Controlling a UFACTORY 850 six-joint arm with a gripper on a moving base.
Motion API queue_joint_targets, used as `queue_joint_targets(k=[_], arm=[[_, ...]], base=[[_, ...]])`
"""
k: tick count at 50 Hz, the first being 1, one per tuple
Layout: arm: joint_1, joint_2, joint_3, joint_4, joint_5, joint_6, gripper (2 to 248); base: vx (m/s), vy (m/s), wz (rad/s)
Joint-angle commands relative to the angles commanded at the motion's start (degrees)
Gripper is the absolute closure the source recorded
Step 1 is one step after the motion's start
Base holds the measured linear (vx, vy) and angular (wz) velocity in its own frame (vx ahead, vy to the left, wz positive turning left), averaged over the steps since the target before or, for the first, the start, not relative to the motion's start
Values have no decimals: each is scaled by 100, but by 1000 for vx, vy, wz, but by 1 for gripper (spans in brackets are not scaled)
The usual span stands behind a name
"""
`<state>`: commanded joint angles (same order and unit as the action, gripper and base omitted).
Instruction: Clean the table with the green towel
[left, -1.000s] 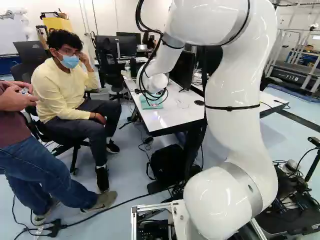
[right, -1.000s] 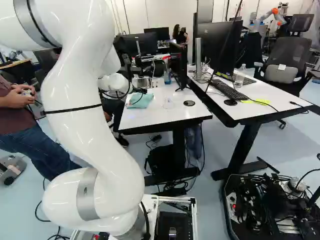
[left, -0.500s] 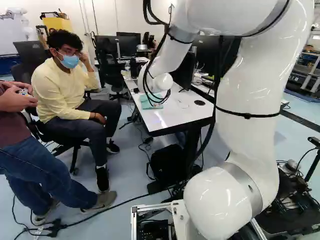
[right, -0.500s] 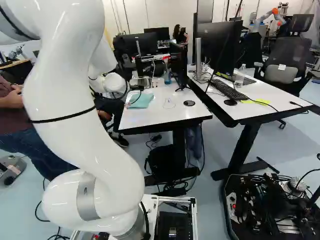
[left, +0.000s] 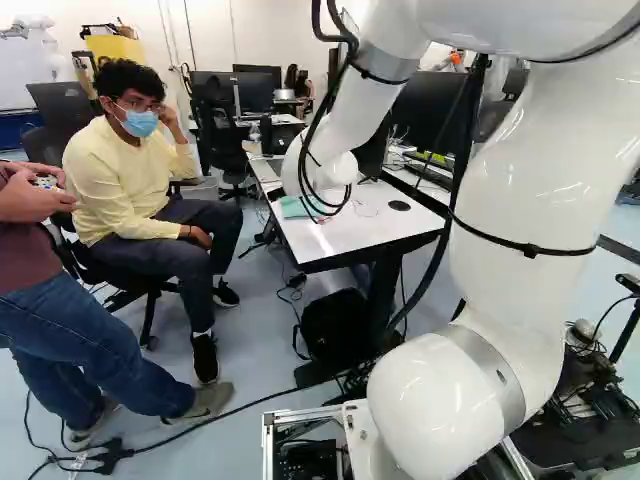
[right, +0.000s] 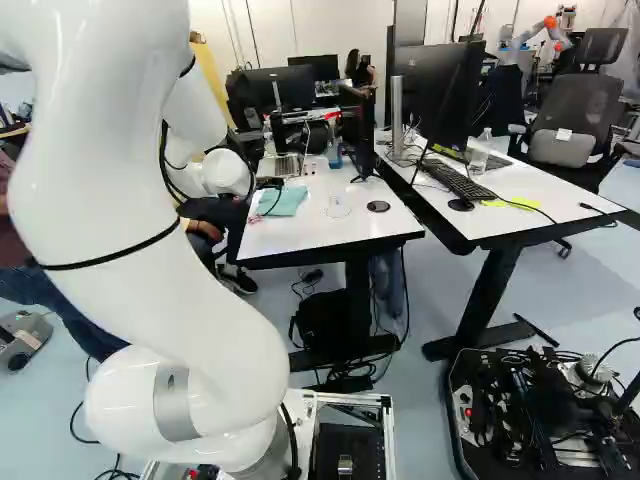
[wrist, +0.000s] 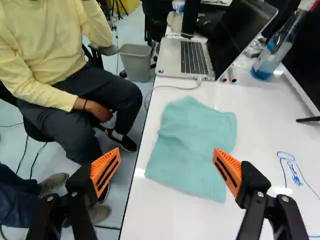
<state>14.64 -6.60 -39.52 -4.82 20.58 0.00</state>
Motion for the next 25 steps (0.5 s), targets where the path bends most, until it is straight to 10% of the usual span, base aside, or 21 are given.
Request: queue_joint_targets(k=[25], arm=[[-12,446,346,494,-1500,0,3]], base=[[0,0,0]])
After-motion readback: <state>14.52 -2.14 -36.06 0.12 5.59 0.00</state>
